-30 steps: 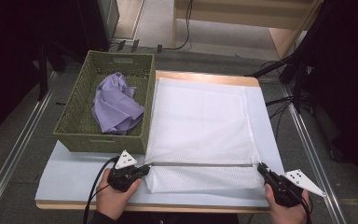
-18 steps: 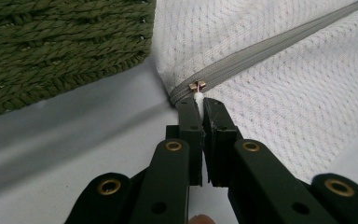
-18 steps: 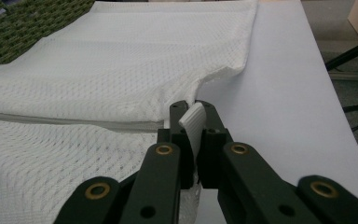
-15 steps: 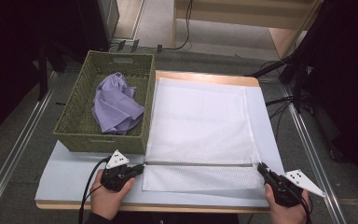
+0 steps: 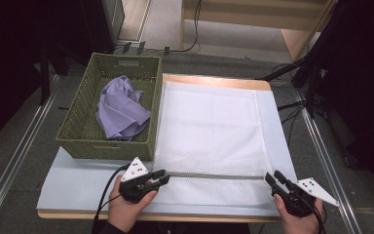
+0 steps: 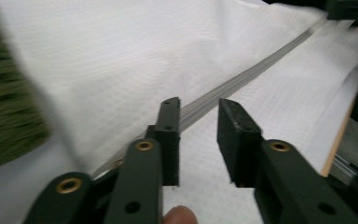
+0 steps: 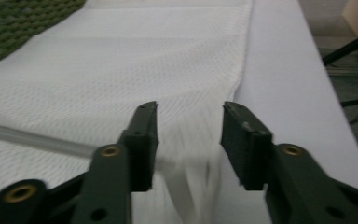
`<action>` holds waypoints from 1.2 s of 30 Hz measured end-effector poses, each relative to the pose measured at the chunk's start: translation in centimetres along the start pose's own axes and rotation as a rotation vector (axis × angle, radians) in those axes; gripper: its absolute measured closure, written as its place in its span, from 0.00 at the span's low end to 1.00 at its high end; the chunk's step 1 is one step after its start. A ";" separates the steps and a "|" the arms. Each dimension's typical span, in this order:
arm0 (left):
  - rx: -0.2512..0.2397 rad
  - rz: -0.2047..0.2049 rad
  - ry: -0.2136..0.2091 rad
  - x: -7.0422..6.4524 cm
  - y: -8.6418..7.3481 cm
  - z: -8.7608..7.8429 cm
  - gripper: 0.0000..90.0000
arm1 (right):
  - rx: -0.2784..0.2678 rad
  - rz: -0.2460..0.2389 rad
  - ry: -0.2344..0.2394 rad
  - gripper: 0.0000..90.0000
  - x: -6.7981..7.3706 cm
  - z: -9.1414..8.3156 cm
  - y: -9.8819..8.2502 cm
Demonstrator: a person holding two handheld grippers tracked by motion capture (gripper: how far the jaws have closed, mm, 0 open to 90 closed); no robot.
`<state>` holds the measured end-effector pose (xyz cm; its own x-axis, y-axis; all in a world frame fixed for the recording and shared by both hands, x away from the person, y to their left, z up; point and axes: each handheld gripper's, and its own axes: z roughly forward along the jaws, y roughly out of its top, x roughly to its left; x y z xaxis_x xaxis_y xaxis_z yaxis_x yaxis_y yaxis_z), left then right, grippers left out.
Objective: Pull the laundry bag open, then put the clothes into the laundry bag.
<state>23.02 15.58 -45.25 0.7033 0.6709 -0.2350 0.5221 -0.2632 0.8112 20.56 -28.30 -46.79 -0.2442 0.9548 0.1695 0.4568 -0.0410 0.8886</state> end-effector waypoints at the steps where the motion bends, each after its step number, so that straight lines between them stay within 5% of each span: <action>1: 0.012 0.005 -0.008 -0.3 0.0 0.4 0.87 | -0.007 0.001 -0.020 0.54 0.1 -0.2 0.1; 6: 0.071 0.049 -0.042 -1.5 -0.2 2.1 0.99 | -0.051 -0.058 -0.079 0.52 1.0 -1.1 1.3; 9: 0.115 0.057 -0.021 -1.6 -0.5 3.0 1.00 | -0.038 -0.079 -0.010 0.56 2.1 -0.6 1.9; 13: 0.150 0.073 0.002 -1.7 -1.0 3.7 1.00 | -0.010 -0.102 0.153 0.63 4.7 1.1 2.0; 20: 0.149 0.056 -0.001 -1.6 -1.3 3.9 1.00 | 0.152 -0.204 0.300 0.63 8.8 4.9 1.8; 28: 0.158 0.030 -0.029 -1.1 -1.2 3.9 1.00 | 0.236 -0.257 0.349 0.62 10.9 8.1 1.3; 36: 0.157 0.028 -0.030 -1.1 -1.2 3.9 1.00 | 0.276 -0.305 0.376 0.62 11.7 9.2 0.5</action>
<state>23.52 12.41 -48.07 0.7313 0.6417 -0.2312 0.5695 -0.3881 0.7246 25.86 -14.47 -48.30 -0.6654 0.7387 0.1073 0.5125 0.3476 0.7852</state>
